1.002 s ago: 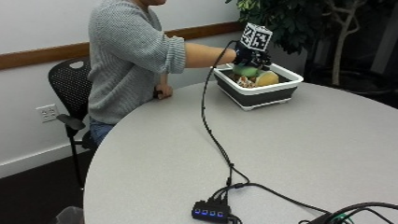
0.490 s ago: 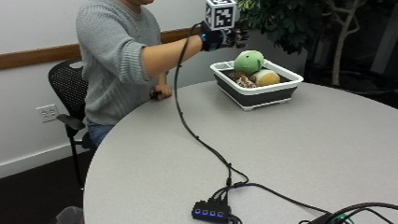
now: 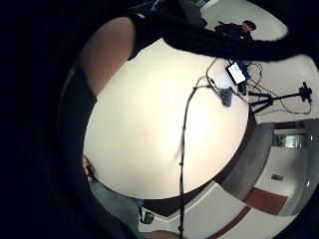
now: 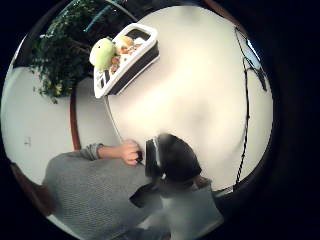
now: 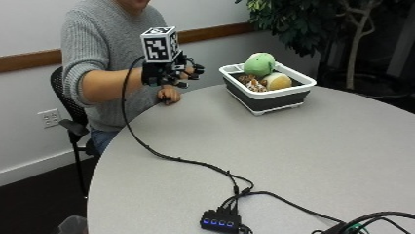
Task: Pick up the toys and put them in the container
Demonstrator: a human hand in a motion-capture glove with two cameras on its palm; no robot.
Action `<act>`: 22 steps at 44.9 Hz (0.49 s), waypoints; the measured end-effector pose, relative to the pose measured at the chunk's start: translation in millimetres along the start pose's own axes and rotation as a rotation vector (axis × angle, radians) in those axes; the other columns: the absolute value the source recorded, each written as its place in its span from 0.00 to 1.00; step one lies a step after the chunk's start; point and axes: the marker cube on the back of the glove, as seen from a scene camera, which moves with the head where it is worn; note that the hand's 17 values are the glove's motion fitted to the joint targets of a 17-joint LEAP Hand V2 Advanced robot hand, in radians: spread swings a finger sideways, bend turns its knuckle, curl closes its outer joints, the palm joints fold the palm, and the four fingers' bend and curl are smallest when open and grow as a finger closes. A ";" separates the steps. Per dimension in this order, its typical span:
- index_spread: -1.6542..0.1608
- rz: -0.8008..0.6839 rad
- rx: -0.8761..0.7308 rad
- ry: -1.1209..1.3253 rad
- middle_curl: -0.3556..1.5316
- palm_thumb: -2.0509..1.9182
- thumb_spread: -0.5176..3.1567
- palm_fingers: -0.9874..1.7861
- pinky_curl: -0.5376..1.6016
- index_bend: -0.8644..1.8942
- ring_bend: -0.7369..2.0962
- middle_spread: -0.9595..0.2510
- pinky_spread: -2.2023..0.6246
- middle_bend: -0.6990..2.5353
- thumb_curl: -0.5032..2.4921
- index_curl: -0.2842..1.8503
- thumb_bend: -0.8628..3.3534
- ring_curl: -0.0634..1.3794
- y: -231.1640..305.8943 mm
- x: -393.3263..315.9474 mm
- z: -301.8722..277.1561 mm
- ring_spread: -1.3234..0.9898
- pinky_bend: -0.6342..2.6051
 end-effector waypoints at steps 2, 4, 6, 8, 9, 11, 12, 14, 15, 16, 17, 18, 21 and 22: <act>0.72 0.021 0.011 0.012 0.32 0.52 0.49 0.28 0.41 0.37 0.31 0.68 0.80 0.25 0.30 0.30 0.20 0.28 15.6 0.1 10.7 0.55 0.43; 0.72 0.052 0.021 0.013 0.32 0.52 0.49 0.28 0.41 0.37 0.31 0.68 0.80 0.25 0.30 0.30 0.20 0.27 34.0 -0.8 25.8 0.55 0.43; 0.72 0.088 0.025 0.006 0.32 0.52 0.49 0.28 0.41 0.37 0.31 0.68 0.80 0.25 0.29 0.29 0.20 0.27 54.7 -3.3 45.3 0.55 0.43; 0.72 0.122 0.014 -0.005 0.31 0.52 0.49 0.28 0.41 0.37 0.31 0.68 0.80 0.25 0.29 0.29 0.20 0.26 76.9 -7.2 69.0 0.55 0.43; 0.72 0.136 0.001 -0.011 0.31 0.52 0.49 0.28 0.41 0.37 0.31 0.68 0.80 0.25 0.29 0.29 0.20 0.26 87.9 -9.3 81.7 0.55 0.43; 0.72 0.156 -0.038 -0.018 0.31 0.52 0.50 0.29 0.41 0.37 0.31 0.68 0.80 0.25 0.29 0.29 0.20 0.26 107.6 -12.8 105.9 0.55 0.43; 0.71 0.161 -0.063 -0.020 0.31 0.52 0.50 0.29 0.41 0.38 0.31 0.68 0.80 0.25 0.29 0.30 0.20 0.26 116.2 -14.3 116.6 0.55 0.43; 0.71 0.168 -0.120 -0.023 0.31 0.52 0.50 0.29 0.41 0.37 0.31 0.68 0.80 0.25 0.29 0.30 0.20 0.25 130.6 -16.7 134.8 0.55 0.43; 0.71 0.170 -0.145 -0.024 0.31 0.52 0.50 0.29 0.41 0.38 0.31 0.68 0.80 0.25 0.29 0.30 0.20 0.25 136.4 -17.7 141.9 0.55 0.42; 0.71 0.171 -0.165 -0.025 0.31 0.52 0.51 0.29 0.41 0.38 0.32 0.68 0.80 0.25 0.29 0.30 0.20 0.25 140.9 -18.6 147.5 0.54 0.42; 0.71 0.172 -0.176 -0.024 0.31 0.52 0.51 0.29 0.41 0.38 0.32 0.68 0.80 0.25 0.29 0.30 0.20 0.25 144.2 -19.3 151.4 0.54 0.42; 0.71 0.171 -0.182 -0.022 0.31 0.52 0.51 0.29 0.41 0.38 0.32 0.68 0.80 0.25 0.29 0.30 0.20 0.25 146.3 -19.8 153.9 0.54 0.42; 0.71 0.169 -0.179 -0.017 0.30 0.52 0.51 0.29 0.41 0.37 0.32 0.68 0.80 0.25 0.28 0.30 0.20 0.24 148.2 -21.3 156.8 0.54 0.43; 0.71 0.168 -0.177 -0.019 0.30 0.52 0.51 0.29 0.41 0.37 0.32 0.68 0.80 0.25 0.28 0.30 0.20 0.24 147.8 -21.8 156.9 0.54 0.43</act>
